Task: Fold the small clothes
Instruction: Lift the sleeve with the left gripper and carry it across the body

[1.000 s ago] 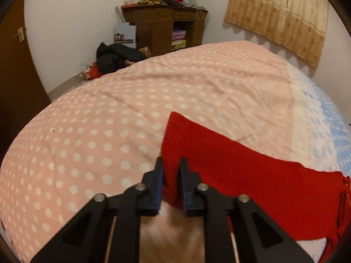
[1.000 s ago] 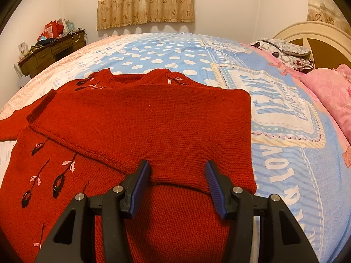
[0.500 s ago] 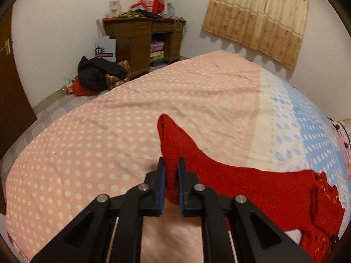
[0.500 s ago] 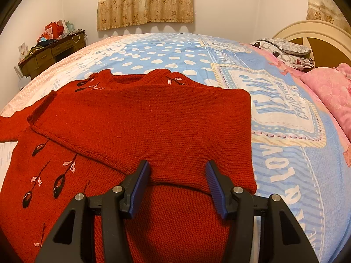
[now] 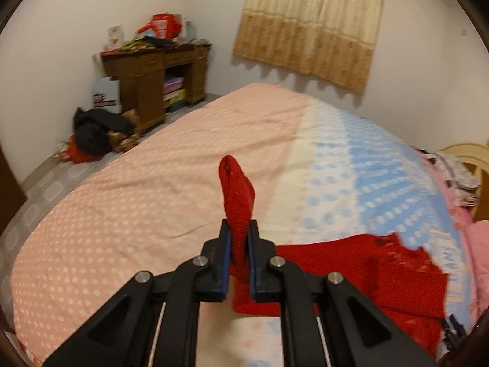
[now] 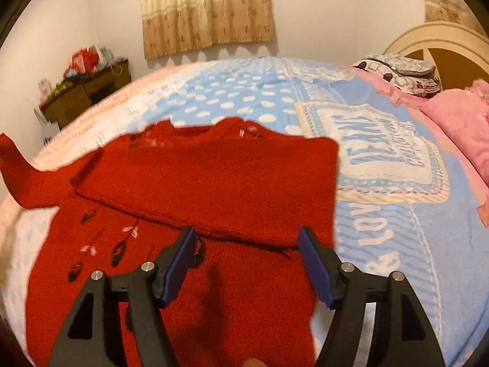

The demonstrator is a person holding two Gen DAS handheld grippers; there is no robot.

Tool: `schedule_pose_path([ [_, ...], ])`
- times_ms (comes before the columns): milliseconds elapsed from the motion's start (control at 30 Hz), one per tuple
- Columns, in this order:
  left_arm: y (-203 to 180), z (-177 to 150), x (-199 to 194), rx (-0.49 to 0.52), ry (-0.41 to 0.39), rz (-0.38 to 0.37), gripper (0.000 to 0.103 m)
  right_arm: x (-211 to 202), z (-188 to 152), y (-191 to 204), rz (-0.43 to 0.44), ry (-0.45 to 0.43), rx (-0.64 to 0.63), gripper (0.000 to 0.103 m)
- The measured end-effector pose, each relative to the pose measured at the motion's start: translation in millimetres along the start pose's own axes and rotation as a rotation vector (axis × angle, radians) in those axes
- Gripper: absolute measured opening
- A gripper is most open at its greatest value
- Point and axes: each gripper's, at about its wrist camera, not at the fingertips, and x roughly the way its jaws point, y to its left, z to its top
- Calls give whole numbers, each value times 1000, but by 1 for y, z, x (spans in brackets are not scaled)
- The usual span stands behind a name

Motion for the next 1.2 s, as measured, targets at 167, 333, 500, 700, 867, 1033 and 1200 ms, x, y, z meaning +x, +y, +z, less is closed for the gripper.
schedule_pose_path([
  [167, -44, 12, -17, 24, -12, -98, 10, -21, -8, -22, -13, -1, 46, 70],
  [333, -85, 17, -24, 33, -2, -194, 10, -31, -27, -43, -34, 33, 79, 71],
  [500, -130, 23, -38, 42, -23, -271, 10, -44, -44, -65, -44, 21, 132, 71],
  [700, -173, 24, -49, 67, -34, -337, 10, -43, -57, -82, -48, 19, 182, 71],
  [867, -204, 22, -52, 100, -42, -352, 10, -36, -69, -95, -26, 35, 245, 71],
  [1033, -235, 17, -53, 132, -38, -376, 10, -36, -72, -98, -7, 29, 264, 71],
  [1200, -265, 7, -54, 169, -38, -391, 10, -38, -73, -101, 7, 19, 277, 71],
])
